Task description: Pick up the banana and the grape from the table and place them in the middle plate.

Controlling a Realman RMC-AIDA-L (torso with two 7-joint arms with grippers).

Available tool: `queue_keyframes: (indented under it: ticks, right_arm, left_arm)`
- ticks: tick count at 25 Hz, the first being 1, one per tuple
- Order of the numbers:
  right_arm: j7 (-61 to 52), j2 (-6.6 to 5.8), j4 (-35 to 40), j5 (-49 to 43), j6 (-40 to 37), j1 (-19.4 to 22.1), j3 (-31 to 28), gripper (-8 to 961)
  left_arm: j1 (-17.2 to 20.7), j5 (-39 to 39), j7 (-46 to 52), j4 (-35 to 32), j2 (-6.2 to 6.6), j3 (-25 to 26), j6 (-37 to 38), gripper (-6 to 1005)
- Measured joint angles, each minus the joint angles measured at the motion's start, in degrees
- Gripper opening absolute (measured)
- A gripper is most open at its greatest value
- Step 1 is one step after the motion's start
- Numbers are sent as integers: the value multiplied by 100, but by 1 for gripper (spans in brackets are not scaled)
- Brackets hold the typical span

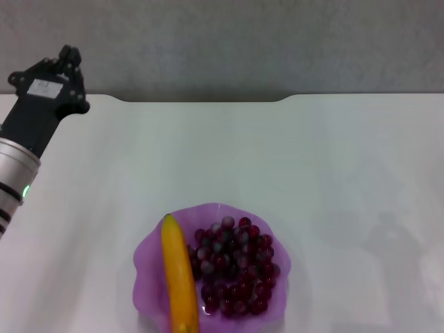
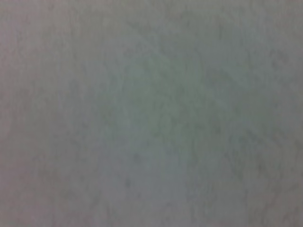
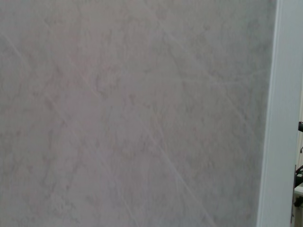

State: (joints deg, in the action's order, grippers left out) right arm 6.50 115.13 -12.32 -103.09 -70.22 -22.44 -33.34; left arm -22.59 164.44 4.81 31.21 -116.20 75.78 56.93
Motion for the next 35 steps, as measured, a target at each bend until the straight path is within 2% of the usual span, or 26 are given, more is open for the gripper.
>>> queue_keyframes:
  ticks: [4, 9, 15, 20, 27, 35]
  right_arm:
    - [0, 0, 13, 0, 107, -42, 1, 32]
    - [0, 0, 98, -1, 182, -117, 9, 32]
    - [0, 0, 161, -1, 475, -283, 18, 32]
    - [-1, 8, 294, -1, 778, -426, 8, 32]
    - [-34, 9, 418, 325, 1049, -624, 6, 32]
    - [-1108, 8, 666, 496, 573, -549, 2, 32]
  left_arm:
    - [-144, 0, -343, -440, -11, 317, 8, 65]
    - [-194, 0, -424, -603, -12, 737, 28, 64]
    - [-373, 0, -427, -976, -11, 902, 34, 64]
    - [-662, -21, -419, -1418, -8, 1124, 1, 63]
    - [-747, -508, -393, -1624, -7, 1200, -19, 63]
    - [-707, -572, -378, -1706, -7, 1202, -78, 62]
